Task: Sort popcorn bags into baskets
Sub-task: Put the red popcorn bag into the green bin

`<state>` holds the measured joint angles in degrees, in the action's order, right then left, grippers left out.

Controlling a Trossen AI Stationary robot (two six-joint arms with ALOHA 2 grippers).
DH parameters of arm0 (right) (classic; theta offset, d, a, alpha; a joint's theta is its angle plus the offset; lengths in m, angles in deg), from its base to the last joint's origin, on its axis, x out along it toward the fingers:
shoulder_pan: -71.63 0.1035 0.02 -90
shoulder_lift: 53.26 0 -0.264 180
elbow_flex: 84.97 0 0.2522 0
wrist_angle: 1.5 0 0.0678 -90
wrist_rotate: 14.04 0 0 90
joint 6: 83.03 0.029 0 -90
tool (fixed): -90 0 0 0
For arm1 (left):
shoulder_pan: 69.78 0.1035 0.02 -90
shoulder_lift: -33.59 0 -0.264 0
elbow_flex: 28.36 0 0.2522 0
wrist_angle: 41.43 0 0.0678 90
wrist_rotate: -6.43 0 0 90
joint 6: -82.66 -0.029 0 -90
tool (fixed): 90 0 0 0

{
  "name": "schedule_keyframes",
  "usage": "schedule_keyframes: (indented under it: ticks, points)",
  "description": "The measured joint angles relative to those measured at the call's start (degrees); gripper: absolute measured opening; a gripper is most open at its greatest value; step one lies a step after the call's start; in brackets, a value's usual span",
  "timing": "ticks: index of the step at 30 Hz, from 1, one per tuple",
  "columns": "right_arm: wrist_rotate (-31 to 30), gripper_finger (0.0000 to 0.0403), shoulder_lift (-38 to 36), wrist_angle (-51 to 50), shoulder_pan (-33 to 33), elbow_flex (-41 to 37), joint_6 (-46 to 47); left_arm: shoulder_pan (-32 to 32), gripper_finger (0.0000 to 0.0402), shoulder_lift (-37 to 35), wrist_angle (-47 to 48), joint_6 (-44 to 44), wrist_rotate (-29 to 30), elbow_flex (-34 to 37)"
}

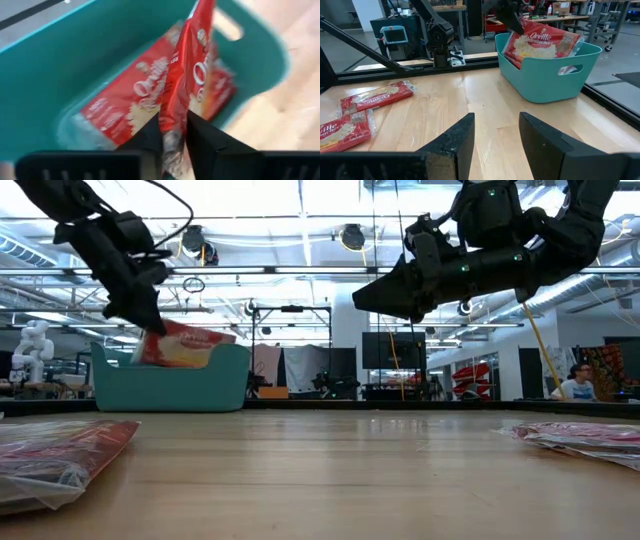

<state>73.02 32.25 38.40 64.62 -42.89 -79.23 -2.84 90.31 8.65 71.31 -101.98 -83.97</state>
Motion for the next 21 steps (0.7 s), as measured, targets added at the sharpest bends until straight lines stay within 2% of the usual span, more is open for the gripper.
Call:
schedule_keyframes:
  ticks: [2, 7, 14, 18, 21]
  points:
    - [0.0, 0.0148, 0.0, -0.02, 0.0, 0.0, 0.01, 0.0, 0.0096, 0.82, -0.13, -0.58, 3.46, 0.0]
    - [0.0, 0.0148, 0.0, 0.0, 0.0, 0.0, 0.0, -1.58, 0.0155, 1.56, -1.94, -0.29, 7.72, 0.02]
    - [0.0, 0.0148, 0.0, 0.0, -0.02, 0.0, -0.13, -5.72, 0.0207, 1.54, -8.91, -0.97, 18.38, 0.02]
    - [0.0, 0.0148, 0.0, 0.0, -0.02, 0.0, -0.13, -8.92, 0.022, 1.46, -10.71, 1.23, 19.26, 0.02]
    - [0.0, 0.0148, 0.0, 0.0, -0.02, 0.0, -0.15, -13.37, 0.0212, 1.46, -9.58, 3.93, 15.96, 0.02]
